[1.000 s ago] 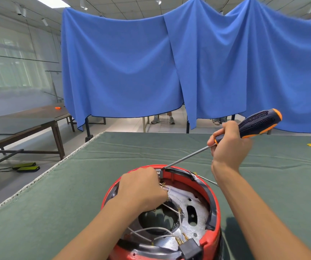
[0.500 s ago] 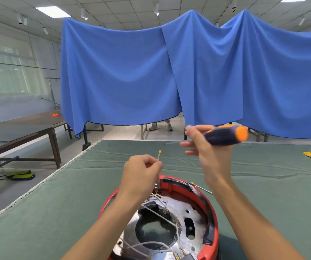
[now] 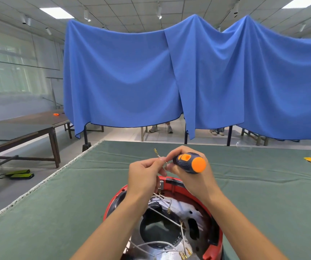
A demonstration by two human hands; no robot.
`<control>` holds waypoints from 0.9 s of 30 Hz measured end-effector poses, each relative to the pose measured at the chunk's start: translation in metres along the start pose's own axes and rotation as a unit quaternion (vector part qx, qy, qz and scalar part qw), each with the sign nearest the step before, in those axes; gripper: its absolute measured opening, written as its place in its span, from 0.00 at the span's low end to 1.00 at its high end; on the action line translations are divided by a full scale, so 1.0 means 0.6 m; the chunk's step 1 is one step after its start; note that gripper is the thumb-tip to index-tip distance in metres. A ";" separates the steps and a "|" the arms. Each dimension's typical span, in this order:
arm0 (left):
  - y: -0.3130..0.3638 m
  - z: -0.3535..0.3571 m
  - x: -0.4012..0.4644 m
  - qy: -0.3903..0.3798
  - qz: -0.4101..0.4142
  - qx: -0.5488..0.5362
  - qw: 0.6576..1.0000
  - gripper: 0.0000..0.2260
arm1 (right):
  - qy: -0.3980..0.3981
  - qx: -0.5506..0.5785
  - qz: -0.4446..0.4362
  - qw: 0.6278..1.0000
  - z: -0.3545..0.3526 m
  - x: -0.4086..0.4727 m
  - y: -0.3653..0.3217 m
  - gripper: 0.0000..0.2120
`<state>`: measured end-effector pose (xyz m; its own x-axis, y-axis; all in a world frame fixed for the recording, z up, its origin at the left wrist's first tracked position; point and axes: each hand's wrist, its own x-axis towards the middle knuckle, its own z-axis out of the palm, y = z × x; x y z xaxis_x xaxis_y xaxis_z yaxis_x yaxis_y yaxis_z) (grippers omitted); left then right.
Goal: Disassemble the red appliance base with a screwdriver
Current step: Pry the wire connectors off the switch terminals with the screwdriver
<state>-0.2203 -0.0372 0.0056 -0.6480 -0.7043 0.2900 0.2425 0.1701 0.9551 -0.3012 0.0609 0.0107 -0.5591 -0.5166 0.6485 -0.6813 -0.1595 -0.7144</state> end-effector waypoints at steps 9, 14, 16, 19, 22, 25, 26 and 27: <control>-0.024 -0.013 0.008 0.021 0.073 0.388 0.918 0.08 | 0.067 -0.131 -0.045 0.988 -0.030 0.005 0.025 0.11; -0.027 -0.013 0.014 -0.003 0.133 0.486 0.864 0.11 | 0.050 -0.230 0.013 0.972 -0.071 -0.002 0.070 0.08; -0.025 -0.015 0.014 0.019 0.170 0.484 0.858 0.11 | 0.029 -0.258 0.049 0.964 -0.082 -0.008 0.090 0.07; -0.031 -0.020 0.015 -0.006 0.103 0.523 0.846 0.13 | 0.005 -0.295 0.087 0.952 -0.094 -0.014 0.112 0.04; -0.037 -0.025 0.014 -0.041 0.026 0.529 0.848 0.14 | -0.014 -0.331 0.102 0.938 -0.100 -0.020 0.123 0.04; -0.040 -0.031 0.014 -0.044 0.024 0.510 0.858 0.15 | 0.010 -0.329 0.106 0.938 -0.105 -0.021 0.126 0.06; -0.040 -0.032 0.014 -0.042 0.023 0.506 0.861 0.16 | 0.025 -0.323 0.109 0.940 -0.106 -0.020 0.125 0.06; -0.040 -0.033 0.015 -0.039 0.019 0.500 0.865 0.16 | 0.043 -0.313 0.115 0.942 -0.107 -0.018 0.123 0.05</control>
<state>-0.2177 -0.0612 -0.0160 -0.7092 -0.6435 0.2882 -0.4562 0.7304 0.5083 -0.3759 0.1084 -0.0321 -0.7436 -0.4021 0.5342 -0.6677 0.4888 -0.5615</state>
